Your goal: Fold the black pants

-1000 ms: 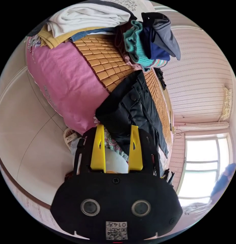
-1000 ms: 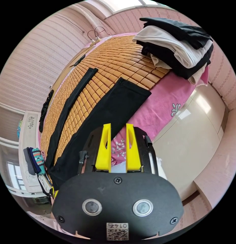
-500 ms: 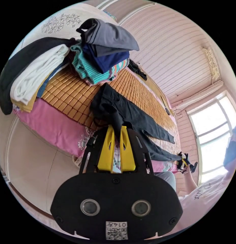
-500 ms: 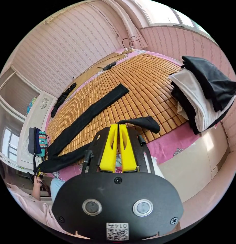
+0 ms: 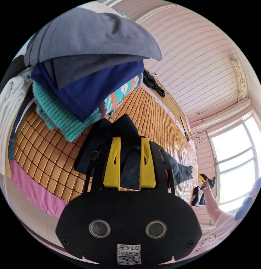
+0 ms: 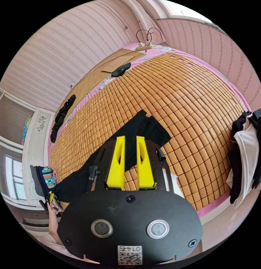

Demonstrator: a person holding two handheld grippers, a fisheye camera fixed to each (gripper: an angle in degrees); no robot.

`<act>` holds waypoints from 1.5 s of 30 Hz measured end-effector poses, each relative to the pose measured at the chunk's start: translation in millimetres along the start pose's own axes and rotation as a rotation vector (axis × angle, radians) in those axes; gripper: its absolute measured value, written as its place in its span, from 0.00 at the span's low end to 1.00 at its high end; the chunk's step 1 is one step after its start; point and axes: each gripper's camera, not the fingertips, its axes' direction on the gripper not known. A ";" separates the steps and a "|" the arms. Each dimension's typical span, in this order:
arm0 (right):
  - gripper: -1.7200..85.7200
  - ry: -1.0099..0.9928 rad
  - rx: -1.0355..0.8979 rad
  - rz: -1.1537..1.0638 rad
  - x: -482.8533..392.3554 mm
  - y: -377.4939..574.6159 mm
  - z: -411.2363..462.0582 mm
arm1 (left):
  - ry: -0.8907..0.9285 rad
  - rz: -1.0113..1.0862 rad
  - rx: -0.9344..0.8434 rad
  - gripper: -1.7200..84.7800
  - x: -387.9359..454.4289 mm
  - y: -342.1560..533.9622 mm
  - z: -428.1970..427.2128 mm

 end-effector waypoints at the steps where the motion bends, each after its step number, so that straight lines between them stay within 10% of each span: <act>1: 0.10 0.001 0.001 0.004 3.2 2.2 2.4 | -0.004 -0.022 0.019 0.13 -2.3 3.3 3.5; 22: 0.02 -0.151 0.021 0.066 84.2 40.9 60.1 | -0.568 0.251 -0.171 0.16 89.3 57.3 120.3; 32: 0.13 -0.083 0.134 0.093 104.8 57.8 47.2 | -0.567 0.366 -0.205 0.09 127.7 68.2 160.5; 45: 0.03 -0.073 0.120 0.037 106.1 83.4 28.8 | -0.700 0.584 -0.364 0.08 168.2 89.8 208.5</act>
